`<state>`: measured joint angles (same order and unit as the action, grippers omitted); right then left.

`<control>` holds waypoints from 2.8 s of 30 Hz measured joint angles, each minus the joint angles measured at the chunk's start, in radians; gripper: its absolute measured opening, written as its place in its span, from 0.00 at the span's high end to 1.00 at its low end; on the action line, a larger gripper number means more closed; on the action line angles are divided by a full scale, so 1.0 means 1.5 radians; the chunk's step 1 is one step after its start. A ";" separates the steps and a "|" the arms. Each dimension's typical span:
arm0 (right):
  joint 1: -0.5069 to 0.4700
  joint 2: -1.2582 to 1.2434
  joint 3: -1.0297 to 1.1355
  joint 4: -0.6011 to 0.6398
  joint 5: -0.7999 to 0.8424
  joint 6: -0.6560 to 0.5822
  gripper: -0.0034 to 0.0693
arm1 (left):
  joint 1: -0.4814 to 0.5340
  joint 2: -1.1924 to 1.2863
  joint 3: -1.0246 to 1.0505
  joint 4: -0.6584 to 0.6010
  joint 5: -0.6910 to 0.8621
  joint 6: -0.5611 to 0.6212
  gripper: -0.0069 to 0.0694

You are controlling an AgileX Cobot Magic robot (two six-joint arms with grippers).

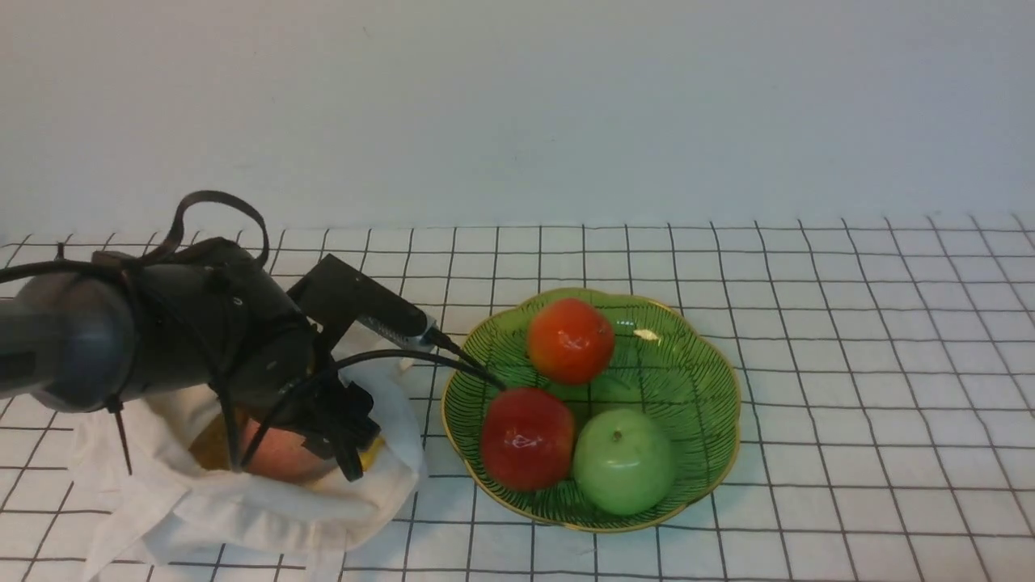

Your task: Take the fruit out of the bag on the white checkered tablecloth and place them on the plate.

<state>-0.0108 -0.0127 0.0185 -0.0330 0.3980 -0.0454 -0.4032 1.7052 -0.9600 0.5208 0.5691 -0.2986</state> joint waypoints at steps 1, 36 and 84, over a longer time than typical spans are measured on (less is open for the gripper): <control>0.000 0.000 0.000 0.000 0.000 0.000 0.97 | 0.000 -0.017 0.000 0.001 0.014 -0.004 0.20; -0.001 0.000 0.000 -0.001 0.000 0.000 0.97 | -0.167 -0.106 -0.043 -1.061 -0.240 0.665 0.20; -0.001 0.000 0.000 -0.001 0.000 0.000 0.97 | 0.000 -0.574 0.152 -1.133 -0.269 0.916 0.92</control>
<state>-0.0119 -0.0127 0.0185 -0.0339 0.3980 -0.0454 -0.4033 0.8442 -0.7321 -1.1787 0.1654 1.0759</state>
